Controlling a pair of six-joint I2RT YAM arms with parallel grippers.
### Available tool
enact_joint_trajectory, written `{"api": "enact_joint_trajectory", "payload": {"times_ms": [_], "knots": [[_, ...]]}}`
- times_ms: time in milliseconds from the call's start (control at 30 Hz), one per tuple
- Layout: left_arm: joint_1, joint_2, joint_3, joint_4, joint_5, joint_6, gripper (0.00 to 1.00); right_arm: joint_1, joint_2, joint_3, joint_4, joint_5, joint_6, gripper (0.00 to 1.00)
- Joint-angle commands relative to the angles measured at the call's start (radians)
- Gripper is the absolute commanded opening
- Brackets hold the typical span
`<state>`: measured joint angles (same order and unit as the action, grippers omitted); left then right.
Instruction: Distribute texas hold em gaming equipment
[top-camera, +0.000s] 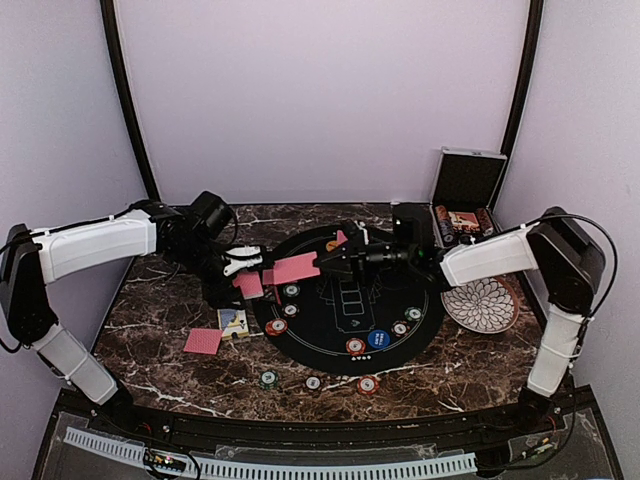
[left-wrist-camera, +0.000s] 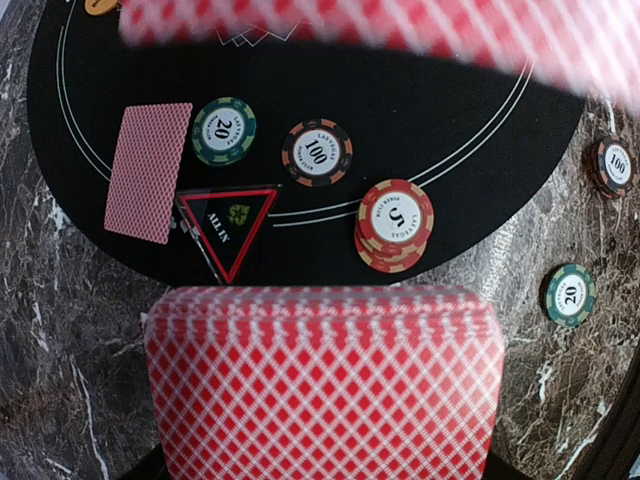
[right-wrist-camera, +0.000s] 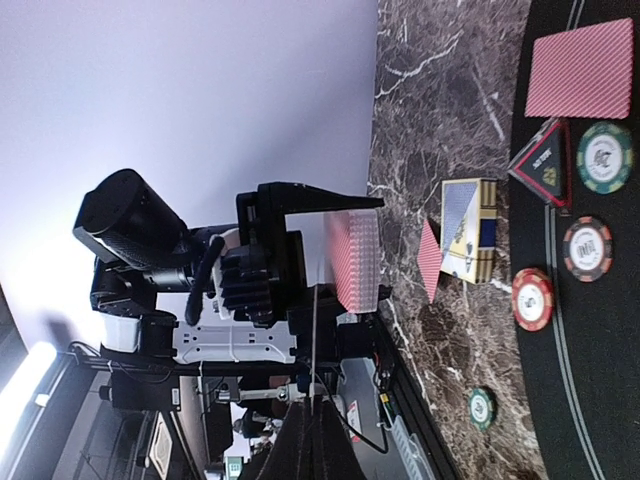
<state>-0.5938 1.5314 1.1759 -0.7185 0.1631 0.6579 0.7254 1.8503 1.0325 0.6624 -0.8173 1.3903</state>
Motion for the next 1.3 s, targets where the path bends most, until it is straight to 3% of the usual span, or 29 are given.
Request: {"api": "enact_joint_trajectory", "payload": {"times_ms": [0, 233, 767, 833, 1033, 1267], "knots": [[0.002, -0.017, -0.018, -0.030, -0.001, 0.012, 0.00, -0.076, -0.085, -0.092, -0.104, -0.014, -0.122, 0.00], [0.002, -0.038, -0.014, -0.047, 0.028, 0.004, 0.00, -0.146, -0.112, -0.094, -0.620, 0.111, -0.521, 0.00], [0.002, -0.048, -0.005, -0.063, 0.050, 0.002, 0.00, -0.206, -0.147, -0.103, -0.928, 0.385, -0.761, 0.00], [0.002, -0.048, -0.004, -0.064, 0.051, 0.003, 0.00, -0.207, -0.158, -0.090, -0.968, 0.419, -0.783, 0.14], [0.002, -0.048, 0.000, -0.063, 0.054, 0.001, 0.00, -0.205, -0.220, -0.047, -1.017, 0.459, -0.782, 0.42], [0.001, -0.037, 0.026, -0.063, 0.063, -0.008, 0.00, -0.144, -0.276, -0.006, -0.777, 0.315, -0.594, 0.64]]}}
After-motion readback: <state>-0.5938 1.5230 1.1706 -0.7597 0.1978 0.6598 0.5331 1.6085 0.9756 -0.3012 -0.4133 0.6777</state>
